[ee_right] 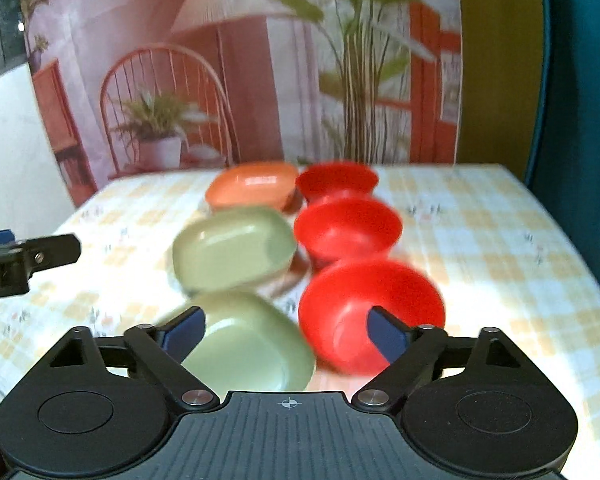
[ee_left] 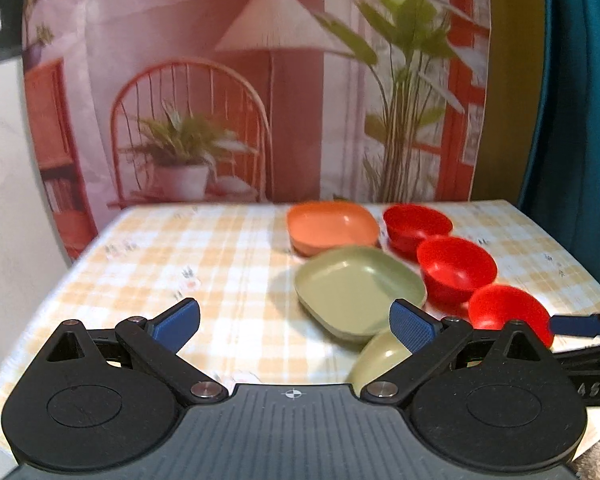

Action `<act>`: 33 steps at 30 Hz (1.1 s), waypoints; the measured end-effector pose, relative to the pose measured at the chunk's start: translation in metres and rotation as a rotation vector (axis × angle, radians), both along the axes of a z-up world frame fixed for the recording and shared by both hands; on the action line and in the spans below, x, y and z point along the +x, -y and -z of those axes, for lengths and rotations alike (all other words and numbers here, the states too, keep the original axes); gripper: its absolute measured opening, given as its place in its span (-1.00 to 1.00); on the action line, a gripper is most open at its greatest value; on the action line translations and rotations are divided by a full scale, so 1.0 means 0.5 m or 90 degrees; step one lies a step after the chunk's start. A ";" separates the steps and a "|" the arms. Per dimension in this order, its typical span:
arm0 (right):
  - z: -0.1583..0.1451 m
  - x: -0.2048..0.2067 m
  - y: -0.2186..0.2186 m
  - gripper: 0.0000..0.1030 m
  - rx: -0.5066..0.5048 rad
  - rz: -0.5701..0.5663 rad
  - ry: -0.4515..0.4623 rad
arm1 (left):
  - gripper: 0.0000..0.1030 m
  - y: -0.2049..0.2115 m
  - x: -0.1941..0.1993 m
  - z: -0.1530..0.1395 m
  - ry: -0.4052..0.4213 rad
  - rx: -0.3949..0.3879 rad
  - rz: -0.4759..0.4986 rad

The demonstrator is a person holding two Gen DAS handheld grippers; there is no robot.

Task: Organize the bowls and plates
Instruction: 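Move the left gripper to the rim of the nearer green plate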

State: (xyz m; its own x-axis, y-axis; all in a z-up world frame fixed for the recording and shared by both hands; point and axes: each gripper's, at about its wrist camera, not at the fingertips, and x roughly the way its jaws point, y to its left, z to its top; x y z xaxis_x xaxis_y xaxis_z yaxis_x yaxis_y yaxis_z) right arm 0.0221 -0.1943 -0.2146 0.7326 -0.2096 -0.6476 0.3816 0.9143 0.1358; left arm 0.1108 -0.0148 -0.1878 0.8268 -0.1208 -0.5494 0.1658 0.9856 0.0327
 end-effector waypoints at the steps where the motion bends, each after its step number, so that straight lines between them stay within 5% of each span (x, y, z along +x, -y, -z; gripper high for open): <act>1: 0.004 0.001 -0.004 0.61 0.001 -0.007 -0.004 | 0.97 -0.001 0.007 0.010 -0.012 -0.004 0.001; 13: 0.064 0.013 0.006 0.21 0.075 -0.011 -0.063 | 0.41 0.026 0.032 0.090 -0.085 0.047 0.079; 20: 0.085 0.026 0.024 -0.05 0.101 0.001 -0.084 | -0.32 0.030 0.054 0.128 -0.153 0.037 0.091; 33: 0.109 0.031 0.058 -0.40 0.137 0.022 -0.087 | -0.56 0.031 0.065 0.162 -0.215 0.007 0.106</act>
State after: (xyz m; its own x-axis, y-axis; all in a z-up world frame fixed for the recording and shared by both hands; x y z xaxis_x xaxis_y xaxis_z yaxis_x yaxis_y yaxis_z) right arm 0.0378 -0.2233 -0.2690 0.6305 -0.0789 -0.7721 0.4398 0.8560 0.2717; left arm 0.1433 -0.0303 -0.2690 0.5687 -0.2308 -0.7895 0.3263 0.9444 -0.0410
